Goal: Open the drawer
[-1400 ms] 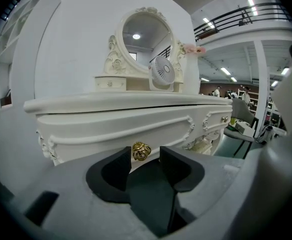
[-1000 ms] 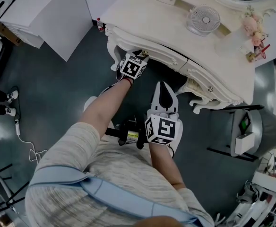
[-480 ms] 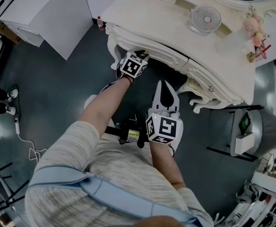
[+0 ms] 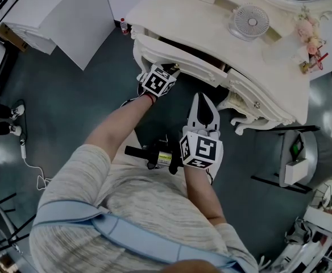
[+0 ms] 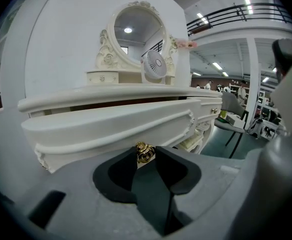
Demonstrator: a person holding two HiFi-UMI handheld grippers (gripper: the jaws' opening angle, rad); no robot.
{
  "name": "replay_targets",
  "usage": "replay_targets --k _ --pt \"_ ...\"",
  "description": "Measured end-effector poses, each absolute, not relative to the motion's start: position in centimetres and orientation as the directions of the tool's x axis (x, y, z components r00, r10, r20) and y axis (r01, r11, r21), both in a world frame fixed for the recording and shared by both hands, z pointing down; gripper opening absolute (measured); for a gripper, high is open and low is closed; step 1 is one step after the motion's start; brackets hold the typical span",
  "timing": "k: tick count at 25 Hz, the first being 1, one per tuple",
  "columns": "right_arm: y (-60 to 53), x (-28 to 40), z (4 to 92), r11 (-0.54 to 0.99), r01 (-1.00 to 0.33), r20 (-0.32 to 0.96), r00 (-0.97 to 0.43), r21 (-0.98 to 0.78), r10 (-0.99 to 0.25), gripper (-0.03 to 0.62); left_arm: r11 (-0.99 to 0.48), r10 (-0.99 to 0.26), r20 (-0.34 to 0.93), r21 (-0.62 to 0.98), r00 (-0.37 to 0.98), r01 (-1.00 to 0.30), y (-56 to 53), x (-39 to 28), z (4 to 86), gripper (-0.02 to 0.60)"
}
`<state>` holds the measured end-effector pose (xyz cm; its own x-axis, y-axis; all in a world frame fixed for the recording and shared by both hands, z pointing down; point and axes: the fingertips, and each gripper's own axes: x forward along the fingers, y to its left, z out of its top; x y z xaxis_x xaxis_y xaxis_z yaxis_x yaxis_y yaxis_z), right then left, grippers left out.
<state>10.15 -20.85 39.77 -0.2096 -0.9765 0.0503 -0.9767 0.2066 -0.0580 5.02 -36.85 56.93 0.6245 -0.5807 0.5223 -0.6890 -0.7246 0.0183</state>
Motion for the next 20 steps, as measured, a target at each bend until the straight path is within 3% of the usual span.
replay_targets --k 20 --pt "-21.1 9.4 40.7 0.219 -0.975 0.109 -0.221 -0.033 -0.969 0.011 -0.753 -0.556 0.463 0.069 0.69 -0.654 -28.9 1.9 56.9 0.118"
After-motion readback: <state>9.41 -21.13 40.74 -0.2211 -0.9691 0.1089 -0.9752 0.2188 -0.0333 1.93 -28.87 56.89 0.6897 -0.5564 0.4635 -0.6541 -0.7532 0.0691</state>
